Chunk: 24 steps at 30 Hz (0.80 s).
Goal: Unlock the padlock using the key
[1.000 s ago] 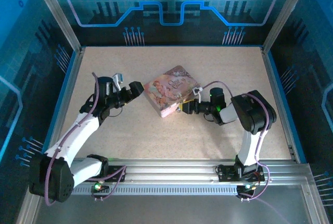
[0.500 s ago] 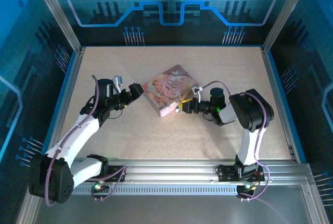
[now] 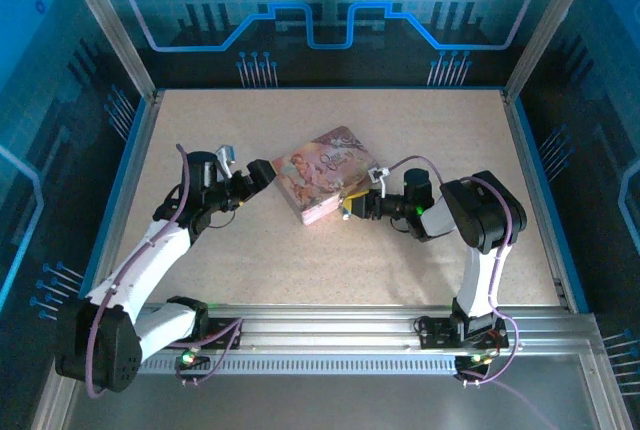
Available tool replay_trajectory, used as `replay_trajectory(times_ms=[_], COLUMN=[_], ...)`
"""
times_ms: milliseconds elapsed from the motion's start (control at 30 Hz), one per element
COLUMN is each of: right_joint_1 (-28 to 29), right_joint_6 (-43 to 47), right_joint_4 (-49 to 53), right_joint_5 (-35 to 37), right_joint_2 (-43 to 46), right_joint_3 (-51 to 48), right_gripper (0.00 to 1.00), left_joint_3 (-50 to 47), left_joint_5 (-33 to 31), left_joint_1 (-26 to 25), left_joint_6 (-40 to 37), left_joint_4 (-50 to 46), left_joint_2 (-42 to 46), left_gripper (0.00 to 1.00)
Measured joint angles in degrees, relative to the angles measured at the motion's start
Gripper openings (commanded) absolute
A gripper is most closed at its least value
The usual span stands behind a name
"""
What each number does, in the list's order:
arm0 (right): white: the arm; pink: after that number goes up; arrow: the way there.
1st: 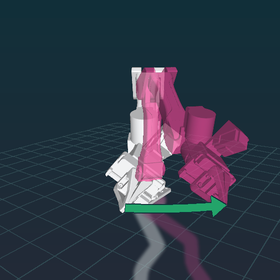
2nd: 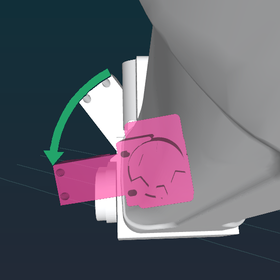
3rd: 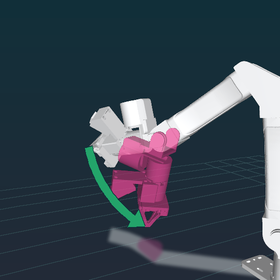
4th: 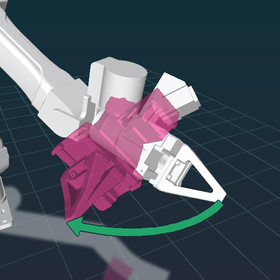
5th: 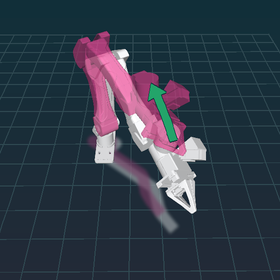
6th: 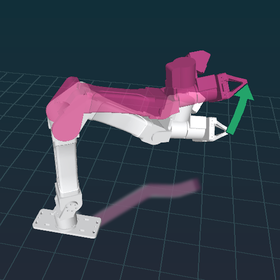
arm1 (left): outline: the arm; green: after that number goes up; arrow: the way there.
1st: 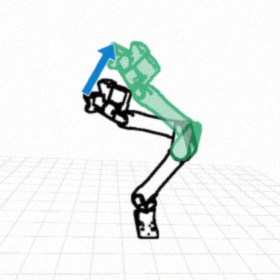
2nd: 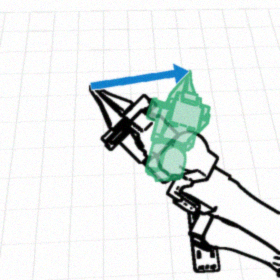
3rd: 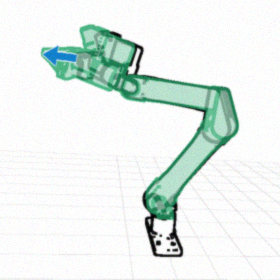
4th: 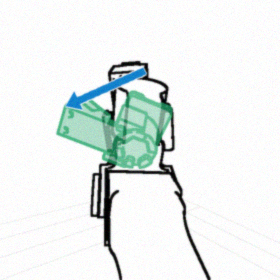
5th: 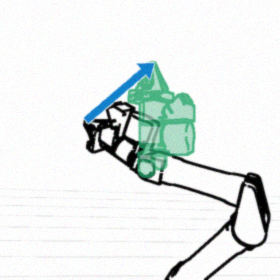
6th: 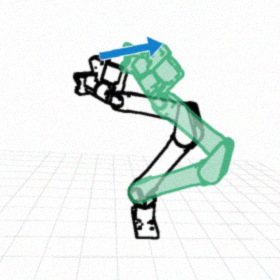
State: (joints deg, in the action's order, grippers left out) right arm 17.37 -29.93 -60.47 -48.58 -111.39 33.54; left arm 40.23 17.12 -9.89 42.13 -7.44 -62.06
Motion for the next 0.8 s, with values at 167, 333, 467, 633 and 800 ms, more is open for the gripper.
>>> replay_trajectory(times_ms=[167, 333, 467, 633, 800], right_joint_1=[0.09, 0.57, 1.11, 1.09, 0.92], right_joint_6=[0.63, 1.95, 3.1, 3.45, 3.58], right_joint_4=[0.87, 3.23, 4.98, 6.03, 6.86], right_joint_5=[-0.5, -0.57, -0.13, 0.61, 1.86], right_joint_2=[0.0, 0.0, 0.02, 0.07, 0.85], right_joint_3=[0.02, 0.48, 0.72, 0.72, 0.7], right_gripper=[0.31, 0.31, 0.36, 0.41, 0.46], left_joint_3=[0.0, 0.0, 0.0, 0.0, 0.0], left_joint_5=[0.0, 0.0, -0.02, 0.55, 1.88], left_joint_1=[0.0, 0.0, 0.0, 0.0, -0.2], left_joint_6=[0.0, 0.0, 0.0, 0.68, 2.08], left_joint_4=[0.0, 0.0, 0.02, 2.16, 5.22], left_joint_2=[0.0, 0.11, 0.2, -2.73, -9.9], left_gripper=[0.99, 0.99, 0.99, 0.93, 0.91])
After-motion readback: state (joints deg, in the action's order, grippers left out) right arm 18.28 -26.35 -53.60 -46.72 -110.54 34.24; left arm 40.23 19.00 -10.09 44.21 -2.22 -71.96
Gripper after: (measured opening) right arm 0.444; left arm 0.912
